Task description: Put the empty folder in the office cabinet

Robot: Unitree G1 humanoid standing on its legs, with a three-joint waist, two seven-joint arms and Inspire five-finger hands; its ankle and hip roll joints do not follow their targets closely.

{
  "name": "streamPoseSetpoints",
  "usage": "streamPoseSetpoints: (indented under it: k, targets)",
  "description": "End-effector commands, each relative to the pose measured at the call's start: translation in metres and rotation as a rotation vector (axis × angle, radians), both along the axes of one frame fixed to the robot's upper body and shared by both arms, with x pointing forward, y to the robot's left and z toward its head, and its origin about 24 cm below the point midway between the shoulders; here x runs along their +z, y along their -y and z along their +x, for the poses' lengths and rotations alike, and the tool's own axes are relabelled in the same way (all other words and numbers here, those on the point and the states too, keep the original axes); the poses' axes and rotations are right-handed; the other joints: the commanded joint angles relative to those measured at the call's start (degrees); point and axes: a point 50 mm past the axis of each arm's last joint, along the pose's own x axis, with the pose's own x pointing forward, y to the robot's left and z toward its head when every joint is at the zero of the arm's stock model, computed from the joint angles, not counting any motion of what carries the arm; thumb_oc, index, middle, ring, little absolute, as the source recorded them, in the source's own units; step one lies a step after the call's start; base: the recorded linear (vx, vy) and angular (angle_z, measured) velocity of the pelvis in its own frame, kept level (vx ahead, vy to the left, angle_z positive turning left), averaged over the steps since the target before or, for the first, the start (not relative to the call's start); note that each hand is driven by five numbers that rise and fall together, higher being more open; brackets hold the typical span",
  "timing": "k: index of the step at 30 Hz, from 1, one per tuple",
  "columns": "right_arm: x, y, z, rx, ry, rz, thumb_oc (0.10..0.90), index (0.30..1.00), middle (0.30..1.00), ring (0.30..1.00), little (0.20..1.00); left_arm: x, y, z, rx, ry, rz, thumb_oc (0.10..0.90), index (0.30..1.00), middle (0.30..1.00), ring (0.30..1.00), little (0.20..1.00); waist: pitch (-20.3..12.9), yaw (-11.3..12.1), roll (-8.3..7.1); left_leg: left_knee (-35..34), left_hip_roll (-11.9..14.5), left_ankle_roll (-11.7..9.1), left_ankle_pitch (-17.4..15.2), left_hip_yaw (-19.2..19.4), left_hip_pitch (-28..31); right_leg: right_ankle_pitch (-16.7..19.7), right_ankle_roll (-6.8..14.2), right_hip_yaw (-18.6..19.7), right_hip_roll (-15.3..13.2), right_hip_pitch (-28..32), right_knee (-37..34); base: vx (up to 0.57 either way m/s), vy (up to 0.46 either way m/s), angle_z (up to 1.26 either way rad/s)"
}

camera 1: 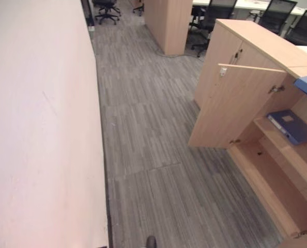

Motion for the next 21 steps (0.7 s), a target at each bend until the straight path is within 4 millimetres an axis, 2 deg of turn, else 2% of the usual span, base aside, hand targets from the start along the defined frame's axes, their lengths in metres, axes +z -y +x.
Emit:
streamPoseSetpoints:
  k: [1,3,4,6,7,9,10,11,13,15,17,18,20,21]
  targets:
    - [0.003,-0.012,0.025,0.035,0.084,0.036,0.8,0.9,0.9,0.9,0.9,0.006,-0.022,-0.008,0.014,-0.016,0.077,0.8,0.9,0.9,0.9,0.9,2.23,0.87,1.61,2.64,1.89,-3.42,-4.94,-5.62,-2.02,5.26,0.1,-1.84,2.61,1.65,-6.57,0.11,0.005,-0.03]
    - [0.002,-0.011,0.022,0.034,0.078,0.032,0.8,0.9,0.9,0.9,0.9,0.004,-0.018,-0.011,-0.005,-0.033,0.063,0.8,0.9,0.9,0.9,0.9,2.75,0.2,1.61,1.61,1.73,-3.83,-5.78,-5.13,0.5,6.56,0.75,-3.8,4.39,0.37,-12.94,0.12,-0.01,0.01]
    - [0.002,-0.011,0.022,0.034,0.078,0.032,0.8,0.9,0.9,0.9,0.9,0.004,-0.018,-0.011,-0.005,-0.034,0.063,0.8,0.9,0.9,0.9,0.9,2.77,0.21,1.68,1.57,1.81,-3.86,-5.78,-5.14,0.58,6.65,0.72,-3.84,4.52,0.52,-13.14,0.12,-0.036,-0.11]
    - [0.002,-0.012,0.021,0.036,0.071,0.03,0.8,0.9,0.9,0.9,0.9,0.003,-0.015,-0.013,-0.017,-0.045,0.058,0.8,0.9,0.9,0.9,0.9,3.56,-0.29,1.42,0.6,1.76,-4.16,-6.24,-4.46,2.37,10.76,2.11,-4.47,5.33,-1.24,-19.84,0.11,-0.046,-0.14]
    - [0.002,-0.012,0.021,0.036,0.071,0.03,0.8,0.9,0.9,0.9,0.9,0.003,-0.015,-0.013,-0.017,-0.045,0.058,0.8,0.9,0.9,0.9,0.9,3.57,-0.28,1.43,0.6,1.77,-4.16,-6.24,-4.46,2.39,10.78,2.11,-4.48,5.35,-1.21,-19.87,0.09,-0.04,-0.14]
    - [0.001,-0.013,0.02,0.033,0.067,0.032,0.8,0.9,0.9,0.9,0.9,0.002,-0.014,-0.015,-0.019,-0.058,0.058,0.8,0.9,0.9,0.9,0.9,3.97,-0.52,1.04,-0.05,1.5,-4.44,-6.65,-3.77,3.56,13.2,2.92,-4.44,5.71,-2.24,-24.38,0.14,-0.069,-0.13]
    - [0.0,-0.015,0.019,0.028,0.063,0.04,0.8,0.9,0.9,0.9,0.9,0.002,-0.015,-0.017,-0.006,-0.063,0.059,0.8,0.9,0.9,0.9,0.9,4.43,-0.42,0.76,-0.34,1.5,-4.77,-7.29,-2.83,4.38,15.53,4.12,-5.39,5.61,-3.56,-28.08,0.19,-0.102,-0.03]
    - [0.0,-0.015,0.018,0.026,0.059,0.042,0.8,0.9,0.9,0.9,0.9,0.002,-0.016,-0.018,0.003,-0.064,0.061,0.8,0.9,0.9,0.9,0.9,4.47,-0.08,0.63,-0.43,1.55,-4.97,-7.68,-2.21,4.71,16.24,4.57,-7.0,5.4,-3.51,-29.88,0.2,-0.11,-0.16]
    - [-0.001,-0.017,0.017,0.03,0.051,0.044,0.8,0.9,0.9,0.9,0.9,0.002,-0.017,-0.021,0.023,-0.071,0.064,0.8,0.9,0.9,0.9,0.9,4.3,0.95,0.01,-0.44,1.46,-5.39,-8.65,-0.18,5.08,16.54,5.38,-12.07,4.14,-3.81,-30.39,0.16,-0.083,-0.41]
    - [-0.001,-0.019,0.019,0.031,0.055,0.046,0.8,0.9,0.9,0.9,0.9,0.003,-0.019,-0.022,0.037,-0.073,0.073,0.8,0.9,0.9,0.9,0.9,4.15,1.79,-0.73,-0.44,1.26,-5.64,-9.39,2.27,5.43,17.6,5.92,-18.7,2.53,-3.57,-30.1,0.2,-0.094,-0.52]
    - [-0.001,-0.02,0.02,0.028,0.058,0.048,0.8,0.9,0.9,0.9,0.9,0.003,-0.02,-0.02,0.035,-0.071,0.074,0.8,0.9,0.9,0.9,0.9,4.0,1.56,-1.12,-0.44,1.09,-5.61,-9.97,2.95,5.72,17.18,5.68,-19.79,2.21,-3.37,-30.05,0.24,-0.077,-0.36]
    - [-0.002,-0.02,0.017,0.02,0.053,0.05,0.8,0.9,0.9,0.9,0.9,0.004,-0.02,-0.018,0.03,-0.069,0.077,0.8,0.9,0.9,0.9,0.9,3.48,0.75,-1.54,-0.44,0.93,-5.53,-12.12,3.17,7.38,16.62,4.8,-18.81,2.13,-3.54,-28.78,0.4,-0.084,-0.14]
    - [-0.002,-0.019,0.016,0.016,0.048,0.047,0.8,0.9,0.9,0.9,0.9,0.003,-0.019,-0.018,0.029,-0.068,0.075,0.8,0.9,0.9,0.9,0.9,3.26,-0.03,-1.04,-0.44,1.56,-5.69,-12.96,3.42,8.43,16.26,4.68,-17.69,1.84,-4.71,-26.34,0.41,-0.098,-0.09]
    - [-0.003,-0.017,0.007,0.008,0.02,0.045,0.8,0.9,0.9,0.9,0.9,0.003,-0.017,-0.013,0.017,-0.058,0.07,0.8,0.9,0.9,0.9,0.9,3.18,-0.66,-0.26,-0.44,2.94,-6.14,-13.77,3.58,9.88,14.99,3.96,-18.04,1.49,-4.74,-23.24,0.39,-0.136,-0.13]
